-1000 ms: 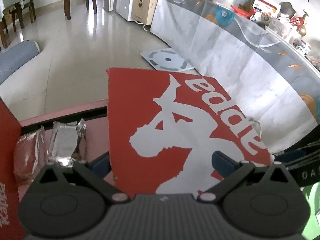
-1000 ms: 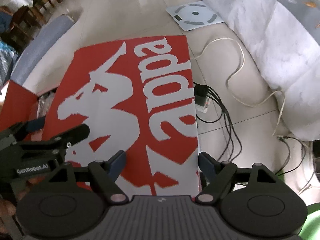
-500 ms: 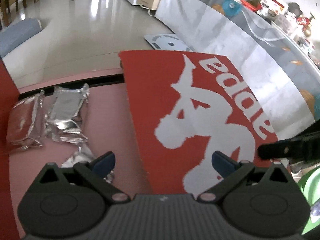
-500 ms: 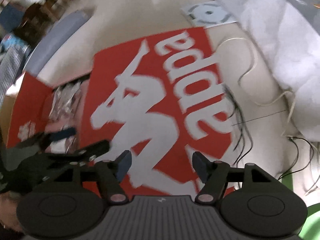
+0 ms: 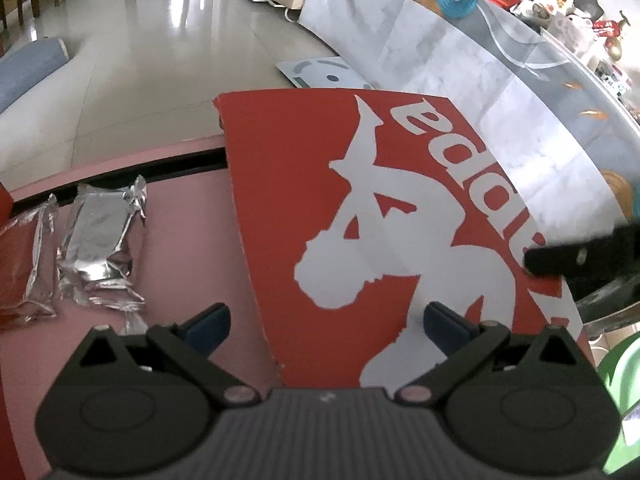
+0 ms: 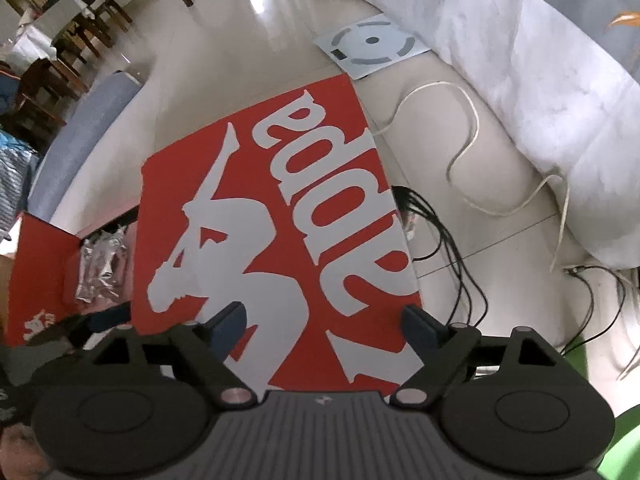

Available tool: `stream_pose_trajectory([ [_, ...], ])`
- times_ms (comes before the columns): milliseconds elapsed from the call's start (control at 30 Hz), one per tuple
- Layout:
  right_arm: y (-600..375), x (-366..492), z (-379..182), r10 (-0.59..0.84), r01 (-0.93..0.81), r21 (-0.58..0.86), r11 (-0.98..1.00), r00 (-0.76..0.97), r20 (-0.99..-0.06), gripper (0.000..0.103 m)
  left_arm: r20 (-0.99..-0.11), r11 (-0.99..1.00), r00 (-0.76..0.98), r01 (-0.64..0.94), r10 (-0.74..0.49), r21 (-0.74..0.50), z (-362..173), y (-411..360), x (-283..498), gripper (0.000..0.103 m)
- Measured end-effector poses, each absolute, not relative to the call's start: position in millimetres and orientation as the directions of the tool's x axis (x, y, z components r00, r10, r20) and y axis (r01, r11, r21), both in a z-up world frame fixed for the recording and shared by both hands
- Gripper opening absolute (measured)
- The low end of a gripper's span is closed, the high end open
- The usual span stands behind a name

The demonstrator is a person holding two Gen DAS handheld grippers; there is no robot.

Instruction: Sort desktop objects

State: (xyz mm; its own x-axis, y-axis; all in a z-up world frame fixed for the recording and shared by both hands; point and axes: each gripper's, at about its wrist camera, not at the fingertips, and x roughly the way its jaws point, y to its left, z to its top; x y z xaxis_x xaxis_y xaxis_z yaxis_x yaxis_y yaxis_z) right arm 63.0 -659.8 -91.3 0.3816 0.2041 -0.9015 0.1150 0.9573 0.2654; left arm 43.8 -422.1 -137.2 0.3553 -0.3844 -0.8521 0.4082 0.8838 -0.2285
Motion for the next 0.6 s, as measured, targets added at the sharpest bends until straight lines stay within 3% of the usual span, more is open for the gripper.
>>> stream_pose_trajectory([
  [100, -673, 63, -89, 0.181, 0.166, 0.27, 0.948, 0.416, -0.891, 0.084, -0.849, 0.882, 0.354, 0.406, -0.393, -0.239, -139, -421, 44, 0.103],
  [267, -675, 71, -109, 0.204, 0.198, 0.274, 0.941, 0.312, -0.928, 0.086, -0.85, 0.881, 0.349, 0.407, -0.394, -0.242, -138, -425, 47, 0.103],
  [433, -666, 68, -112, 0.233, 0.145, 0.276, 0.95, 0.255, -0.938, 0.086, -0.849, 0.87, 0.341, 0.429, -0.404, -0.243, -137, -433, 42, 0.103],
  [600, -658, 60, -110, 0.177, 0.083, 0.201, 0.976, 0.235, -0.956, 0.079, -0.851, 0.873, 0.339, 0.422, -0.401, -0.244, -136, -434, 37, 0.103],
])
